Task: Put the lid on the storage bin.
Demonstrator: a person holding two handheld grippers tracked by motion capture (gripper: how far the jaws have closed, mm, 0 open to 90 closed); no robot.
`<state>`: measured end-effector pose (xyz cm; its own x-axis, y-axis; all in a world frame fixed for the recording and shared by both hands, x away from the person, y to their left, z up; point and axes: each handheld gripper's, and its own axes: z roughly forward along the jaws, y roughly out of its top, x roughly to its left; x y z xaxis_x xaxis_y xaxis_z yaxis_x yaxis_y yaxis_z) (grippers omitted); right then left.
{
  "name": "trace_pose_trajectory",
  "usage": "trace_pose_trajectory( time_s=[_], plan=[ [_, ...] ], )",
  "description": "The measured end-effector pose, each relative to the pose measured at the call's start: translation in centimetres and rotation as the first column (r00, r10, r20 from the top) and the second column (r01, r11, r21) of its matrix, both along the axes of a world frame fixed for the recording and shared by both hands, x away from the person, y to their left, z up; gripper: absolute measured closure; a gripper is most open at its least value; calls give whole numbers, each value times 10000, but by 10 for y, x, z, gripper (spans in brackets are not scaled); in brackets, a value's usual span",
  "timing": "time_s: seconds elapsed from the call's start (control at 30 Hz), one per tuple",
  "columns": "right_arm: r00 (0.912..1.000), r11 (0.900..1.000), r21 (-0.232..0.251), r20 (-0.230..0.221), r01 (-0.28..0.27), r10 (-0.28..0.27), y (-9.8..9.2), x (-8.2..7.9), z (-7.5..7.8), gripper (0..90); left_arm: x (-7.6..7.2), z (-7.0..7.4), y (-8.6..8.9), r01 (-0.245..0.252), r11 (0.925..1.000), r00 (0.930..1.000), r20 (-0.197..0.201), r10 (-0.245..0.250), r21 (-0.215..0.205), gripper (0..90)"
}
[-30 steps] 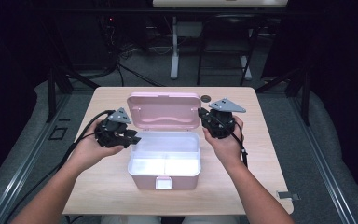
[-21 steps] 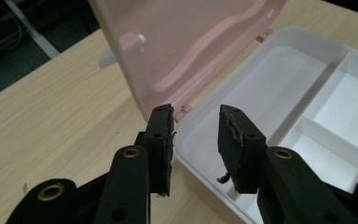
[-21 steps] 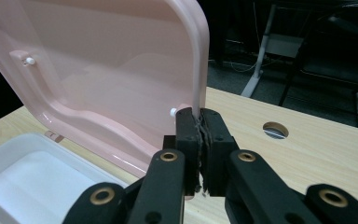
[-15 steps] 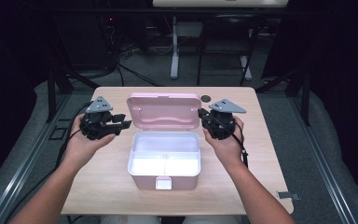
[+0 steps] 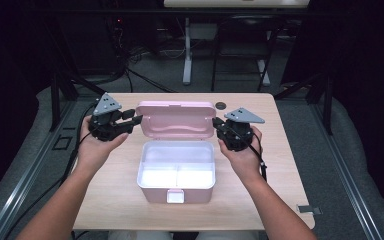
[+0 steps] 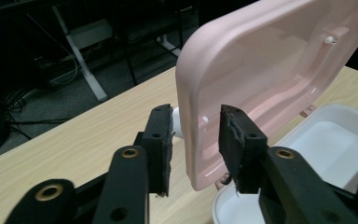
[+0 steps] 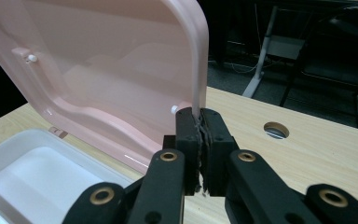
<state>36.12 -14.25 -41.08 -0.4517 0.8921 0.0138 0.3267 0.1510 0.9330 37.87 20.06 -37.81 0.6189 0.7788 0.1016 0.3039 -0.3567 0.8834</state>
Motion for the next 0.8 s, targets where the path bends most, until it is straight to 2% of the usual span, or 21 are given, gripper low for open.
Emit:
trace_pose_trajectory(
  time_s=[0.2, 0.33, 0.43, 0.67, 0.8],
  plan=[
    [10000, 10000, -3, 51, -58, 58, 0, -2, -1, 868, 1, 2, -4, -33, 9999, 9995, 299, 38, -166, 710],
    [10000, 10000, 31, 51, -66, 66, -1, -3, -1, 867, 0, 5, -6, -130, 9999, 9984, 541, 134, -76, 751],
    [9999, 9999, 36, 41, -114, 114, -2, -4, -2, 866, 0, 5, -6, -156, 9999, 9984, 548, 159, -63, 793],
    [9997, 9996, 174, -43, -230, 231, -3, -4, -1, 849, -3, 4, -6, -155, 9999, 9979, 622, 156, -16, 800],
    [9995, 9987, 427, 143, -288, 282, -5, -6, 7, 839, -5, 5, -6, -121, 9999, 9979, 636, 118, 43, 799]
  ],
)
